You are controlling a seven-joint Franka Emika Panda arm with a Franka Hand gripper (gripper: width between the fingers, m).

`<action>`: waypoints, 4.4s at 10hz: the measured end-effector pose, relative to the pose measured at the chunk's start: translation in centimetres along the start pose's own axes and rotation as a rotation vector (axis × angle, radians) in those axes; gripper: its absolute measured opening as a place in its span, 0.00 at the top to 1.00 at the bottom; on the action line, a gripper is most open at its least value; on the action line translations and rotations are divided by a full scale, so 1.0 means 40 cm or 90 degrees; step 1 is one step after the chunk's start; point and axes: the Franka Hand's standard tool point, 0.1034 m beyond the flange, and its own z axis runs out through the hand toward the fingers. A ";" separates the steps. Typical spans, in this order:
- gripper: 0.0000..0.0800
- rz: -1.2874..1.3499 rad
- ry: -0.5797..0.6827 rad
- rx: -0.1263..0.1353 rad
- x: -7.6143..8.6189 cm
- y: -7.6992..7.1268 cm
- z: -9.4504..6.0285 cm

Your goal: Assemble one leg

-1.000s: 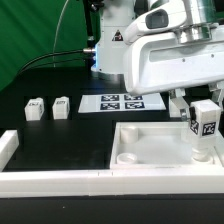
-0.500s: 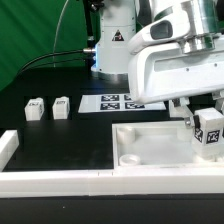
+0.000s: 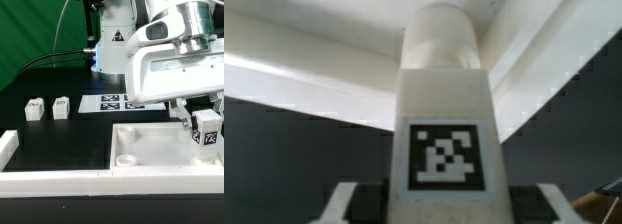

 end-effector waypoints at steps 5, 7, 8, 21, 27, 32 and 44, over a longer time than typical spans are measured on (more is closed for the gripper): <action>0.19 -0.001 0.000 0.000 0.013 0.003 -0.010; 0.19 -0.001 0.000 -0.001 0.013 0.004 -0.010; 0.19 -0.001 0.000 -0.001 0.012 0.004 -0.010; 0.19 0.021 -0.407 0.102 0.005 -0.038 -0.026; 0.19 0.060 -0.396 0.083 0.025 0.007 -0.019; 0.48 0.056 -0.394 0.084 0.021 0.006 -0.012; 0.63 0.534 -0.368 -0.046 0.021 -0.007 -0.011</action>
Offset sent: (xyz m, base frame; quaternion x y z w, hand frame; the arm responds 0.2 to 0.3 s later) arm -0.0011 -0.0022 0.0074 -0.0020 -0.0081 -0.0030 1.0000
